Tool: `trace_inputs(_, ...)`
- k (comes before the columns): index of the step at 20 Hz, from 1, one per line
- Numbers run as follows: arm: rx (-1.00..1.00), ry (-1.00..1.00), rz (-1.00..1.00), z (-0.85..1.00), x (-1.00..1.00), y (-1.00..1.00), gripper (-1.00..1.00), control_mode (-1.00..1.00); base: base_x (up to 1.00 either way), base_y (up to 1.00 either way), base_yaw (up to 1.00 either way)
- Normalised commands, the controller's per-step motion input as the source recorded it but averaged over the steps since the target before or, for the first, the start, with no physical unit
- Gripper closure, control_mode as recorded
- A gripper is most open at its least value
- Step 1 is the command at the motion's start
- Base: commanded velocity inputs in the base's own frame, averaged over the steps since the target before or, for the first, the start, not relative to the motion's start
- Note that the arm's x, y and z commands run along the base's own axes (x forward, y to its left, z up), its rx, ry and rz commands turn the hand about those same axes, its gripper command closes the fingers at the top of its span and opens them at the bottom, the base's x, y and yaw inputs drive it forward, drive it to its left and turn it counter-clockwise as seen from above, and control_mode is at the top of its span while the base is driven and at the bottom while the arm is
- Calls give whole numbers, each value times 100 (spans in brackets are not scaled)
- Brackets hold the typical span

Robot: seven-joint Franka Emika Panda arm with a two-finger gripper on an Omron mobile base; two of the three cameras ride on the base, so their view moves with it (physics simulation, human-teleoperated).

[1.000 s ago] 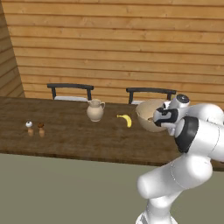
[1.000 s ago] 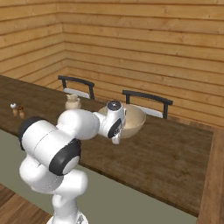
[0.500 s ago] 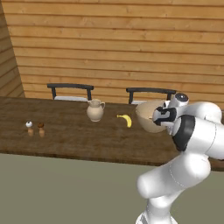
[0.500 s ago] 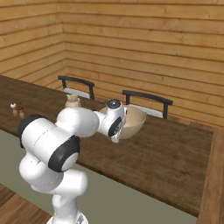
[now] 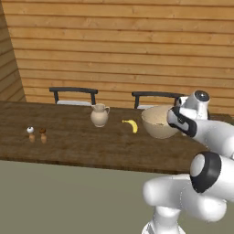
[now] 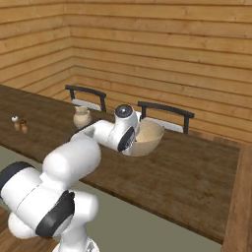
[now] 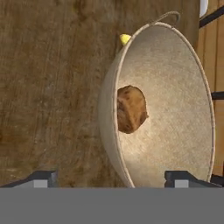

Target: Open the cabinet, pick up the bread from the cabinet and place it in the basket. Then move the basket to the dining counter.

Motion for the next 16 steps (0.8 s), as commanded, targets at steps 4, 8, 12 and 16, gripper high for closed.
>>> trace_inputs(4, 2, -5, 0, 100, -59, 3, -100, -100, 0, 0, 0)
trace_inputs(8, 0, 0, -4, 100, -96, 2, -100, -100, 0, 0, 0)
trace_inputs(12, 3, 0, -12, 96, -100, 11, -100, -100, 0, 0, 0)
trace_inputs(16, 5, 0, -22, 69, -100, 11, -100, -100, 0, 0, 0)
